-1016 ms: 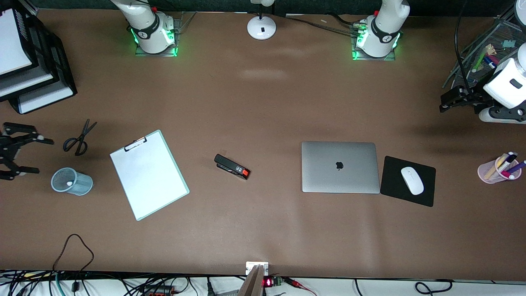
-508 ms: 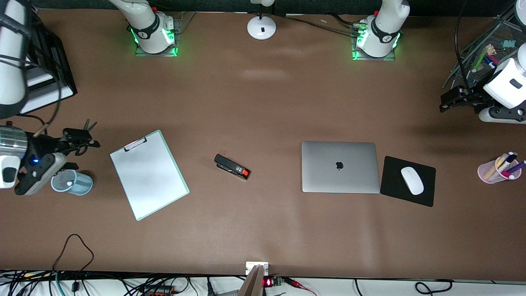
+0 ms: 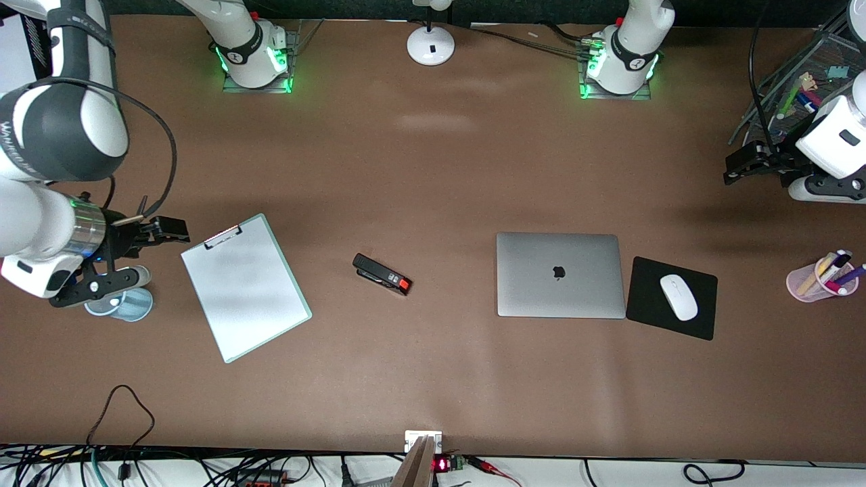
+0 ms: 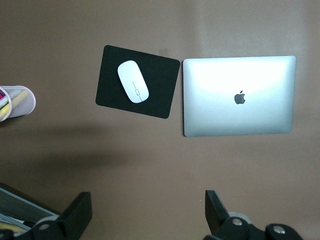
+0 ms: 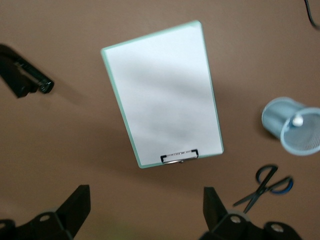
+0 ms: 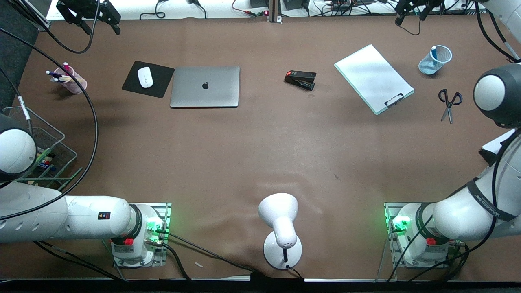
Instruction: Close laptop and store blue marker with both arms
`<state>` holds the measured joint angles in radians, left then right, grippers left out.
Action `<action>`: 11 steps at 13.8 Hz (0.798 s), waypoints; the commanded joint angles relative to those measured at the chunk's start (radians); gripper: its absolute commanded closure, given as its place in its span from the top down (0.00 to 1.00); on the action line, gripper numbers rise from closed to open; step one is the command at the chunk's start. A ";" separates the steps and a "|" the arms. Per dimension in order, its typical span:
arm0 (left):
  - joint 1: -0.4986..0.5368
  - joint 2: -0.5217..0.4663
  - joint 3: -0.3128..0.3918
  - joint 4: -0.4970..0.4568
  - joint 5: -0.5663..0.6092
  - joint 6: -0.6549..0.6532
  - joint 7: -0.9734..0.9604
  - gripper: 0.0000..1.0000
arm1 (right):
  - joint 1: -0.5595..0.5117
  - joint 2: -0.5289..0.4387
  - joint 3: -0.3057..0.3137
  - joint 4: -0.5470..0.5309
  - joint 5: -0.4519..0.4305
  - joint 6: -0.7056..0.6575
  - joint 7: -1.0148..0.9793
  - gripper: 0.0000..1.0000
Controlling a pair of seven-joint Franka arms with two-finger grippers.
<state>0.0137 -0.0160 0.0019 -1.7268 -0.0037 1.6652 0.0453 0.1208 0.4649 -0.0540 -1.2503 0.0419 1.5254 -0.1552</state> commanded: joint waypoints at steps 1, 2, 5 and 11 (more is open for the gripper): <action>0.000 -0.004 0.004 0.009 -0.010 -0.016 0.018 1.00 | -0.027 -0.129 -0.007 -0.216 -0.036 0.093 0.086 1.00; 0.000 -0.004 0.004 0.009 -0.010 -0.016 0.016 1.00 | -0.045 -0.138 -0.007 -0.228 -0.057 0.091 0.089 1.00; 0.000 -0.004 0.004 0.009 -0.010 -0.016 0.016 1.00 | -0.142 -0.190 -0.006 -0.224 -0.054 0.096 0.071 1.00; 0.000 -0.005 0.004 0.009 -0.010 -0.016 0.018 1.00 | -0.164 -0.265 0.002 -0.163 -0.056 -0.049 0.077 1.00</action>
<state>0.0137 -0.0160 0.0020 -1.7269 -0.0037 1.6649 0.0453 -0.0457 0.2107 -0.0658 -1.4220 -0.0074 1.5301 -0.0900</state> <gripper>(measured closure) 0.000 0.000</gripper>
